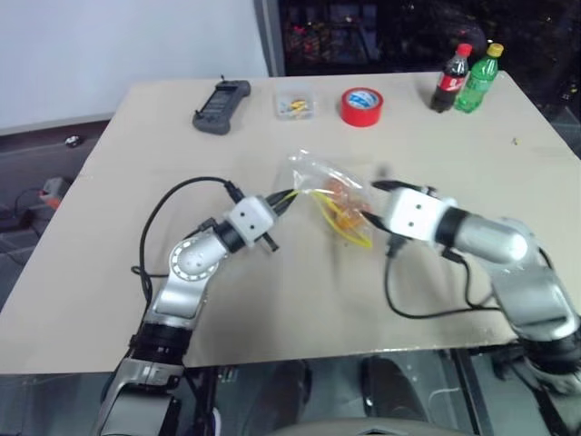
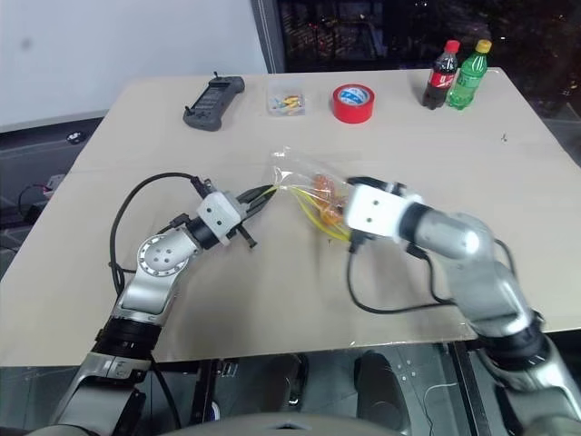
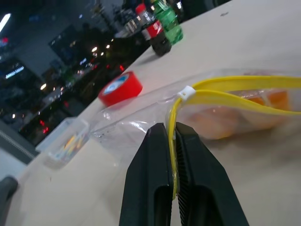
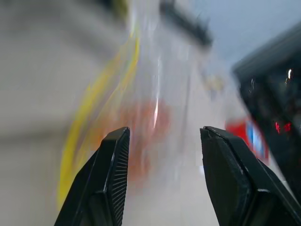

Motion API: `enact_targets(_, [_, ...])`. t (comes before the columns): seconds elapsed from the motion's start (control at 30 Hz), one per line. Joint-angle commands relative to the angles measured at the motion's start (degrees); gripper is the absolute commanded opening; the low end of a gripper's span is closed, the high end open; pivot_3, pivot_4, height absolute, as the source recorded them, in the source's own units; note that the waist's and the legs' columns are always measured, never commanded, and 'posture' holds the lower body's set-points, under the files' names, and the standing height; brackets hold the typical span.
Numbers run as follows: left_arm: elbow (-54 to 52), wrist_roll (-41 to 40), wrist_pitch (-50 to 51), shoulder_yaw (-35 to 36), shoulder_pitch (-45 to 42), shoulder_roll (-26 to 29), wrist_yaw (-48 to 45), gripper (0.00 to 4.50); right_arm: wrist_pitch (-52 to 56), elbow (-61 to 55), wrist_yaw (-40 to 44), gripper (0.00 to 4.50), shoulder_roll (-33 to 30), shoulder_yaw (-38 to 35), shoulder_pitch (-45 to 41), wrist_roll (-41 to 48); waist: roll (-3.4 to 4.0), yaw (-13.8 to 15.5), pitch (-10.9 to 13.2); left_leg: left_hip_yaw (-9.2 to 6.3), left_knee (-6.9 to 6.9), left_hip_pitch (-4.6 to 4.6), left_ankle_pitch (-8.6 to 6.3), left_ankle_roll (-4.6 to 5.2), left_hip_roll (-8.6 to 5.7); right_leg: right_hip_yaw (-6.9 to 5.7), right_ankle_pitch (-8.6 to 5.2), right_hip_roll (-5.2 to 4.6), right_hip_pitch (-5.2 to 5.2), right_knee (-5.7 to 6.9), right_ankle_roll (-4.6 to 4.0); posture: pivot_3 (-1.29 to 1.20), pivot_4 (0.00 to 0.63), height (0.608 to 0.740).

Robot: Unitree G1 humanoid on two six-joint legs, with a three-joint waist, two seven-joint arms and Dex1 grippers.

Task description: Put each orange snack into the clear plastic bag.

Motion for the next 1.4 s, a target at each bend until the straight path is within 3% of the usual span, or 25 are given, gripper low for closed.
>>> enact_targets(0.03, [-2.79,-0.52,-0.78,0.68,-0.16,0.97,-0.7,0.0,-0.89,5.22,-1.84,2.41,4.08,4.63,-4.45,-2.52,0.0,0.1,0.0,-0.01,0.0,-0.02,0.0,-0.01,-0.01,-0.01,0.0,-0.01,-0.01,-0.01,-0.01,0.0,0.15,0.74])
enact_targets(0.4, [-7.04,-1.46,2.23,1.07,2.12,2.06,-1.86,0.0,-5.68,15.13,-3.42,2.41,10.53,7.37,-10.24,-4.02,-0.01,0.04,0.01,-0.08,-0.11,-0.19,0.09,-0.17,-0.18,-0.04,0.02,-0.11,-0.12,-0.15,-0.04,0.0,0.15,0.74])
enact_targets(0.5, [-7.76,-1.69,3.08,1.32,2.46,2.01,-2.0,0.0,-6.76,16.42,-3.55,1.61,10.96,7.44,-10.7,-4.32,0.0,0.0,0.01,-0.08,-0.11,-0.18,0.05,-0.1,-0.17,-0.04,0.02,-0.1,-0.12,-0.13,-0.03,0.0,0.15,0.74])
enact_targets(0.6, [-8.01,-1.82,3.56,1.43,2.49,2.03,-2.08,0.0,-7.34,16.87,-3.45,0.17,11.13,7.31,-10.88,-4.46,0.0,0.02,0.02,-0.09,-0.11,-0.17,0.04,-0.08,-0.17,-0.05,0.02,-0.1,-0.11,-0.14,-0.04,0.0,0.15,0.74])
enact_targets(1.1, [-8.64,-3.08,4.15,1.83,2.39,2.02,-2.56,0.0,-7.49,17.18,-3.68,0.17,10.33,7.17,-10.21,-6.39,0.0,0.01,0.01,-0.08,-0.11,-0.17,0.04,-0.09,-0.18,-0.04,0.02,-0.1,-0.11,-0.13,-0.04,0.0,0.15,0.74])
enact_targets(1.4, [-9.72,-11.05,9.25,6.02,1.42,0.53,-1.88,0.0,-2.49,14.56,-3.81,0.07,4.92,3.85,-6.95,-8.14,0.0,0.13,0.01,-0.09,-0.1,-0.17,0.04,-0.09,-0.18,-0.05,0.02,-0.11,-0.11,-0.13,-0.04,0.0,0.15,0.74])
